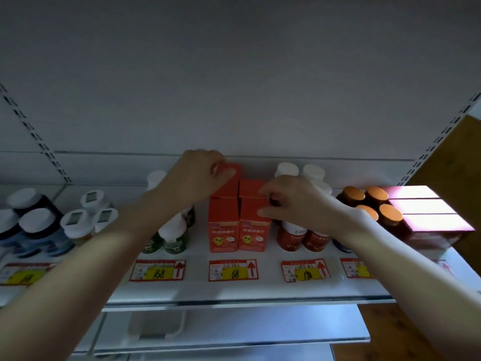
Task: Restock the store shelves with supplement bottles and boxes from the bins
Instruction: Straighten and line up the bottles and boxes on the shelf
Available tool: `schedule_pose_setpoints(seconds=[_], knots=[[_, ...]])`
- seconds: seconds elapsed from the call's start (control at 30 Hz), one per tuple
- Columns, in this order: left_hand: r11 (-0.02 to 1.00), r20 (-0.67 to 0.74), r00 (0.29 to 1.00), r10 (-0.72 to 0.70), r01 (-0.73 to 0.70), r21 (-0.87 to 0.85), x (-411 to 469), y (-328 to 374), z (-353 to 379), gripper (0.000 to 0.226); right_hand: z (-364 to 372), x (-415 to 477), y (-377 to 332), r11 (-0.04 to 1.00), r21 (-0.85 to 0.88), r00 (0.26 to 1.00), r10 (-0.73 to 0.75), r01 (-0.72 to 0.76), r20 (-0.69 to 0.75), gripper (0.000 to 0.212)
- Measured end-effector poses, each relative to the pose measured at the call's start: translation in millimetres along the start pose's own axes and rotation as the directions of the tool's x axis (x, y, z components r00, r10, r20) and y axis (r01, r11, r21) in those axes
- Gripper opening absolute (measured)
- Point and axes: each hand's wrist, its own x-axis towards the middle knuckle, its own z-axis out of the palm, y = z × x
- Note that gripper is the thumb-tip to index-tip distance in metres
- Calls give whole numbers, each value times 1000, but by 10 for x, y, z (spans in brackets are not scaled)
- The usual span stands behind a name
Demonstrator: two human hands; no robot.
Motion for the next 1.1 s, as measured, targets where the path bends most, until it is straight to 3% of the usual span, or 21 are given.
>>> schedule_pose_setpoints(seconds=[0.2, 0.5, 0.87, 1.0, 1.1], knots=[[999, 193, 981, 23, -18, -26, -443, -130, 213, 37, 274, 45, -171, 986, -118, 990, 124, -116, 61, 15], [955, 209, 978, 1, 60, -289, -595, -188, 378, 41, 318, -55, -192, 996, -72, 998, 63, -61, 17, 24], [965, 193, 981, -17, 66, -254, -607, -194, 422, 45, 427, -6, -58, 998, -21, 998, 57, -57, -4, 20], [963, 184, 983, 4, 45, -265, -630, -134, 356, 43, 356, -8, -61, 999, 3, 997, 52, -52, 58, 19], [989, 97, 995, -23, 37, -143, -511, -133, 236, 37, 214, 81, -65, 992, 87, 996, 90, -90, 10, 17]])
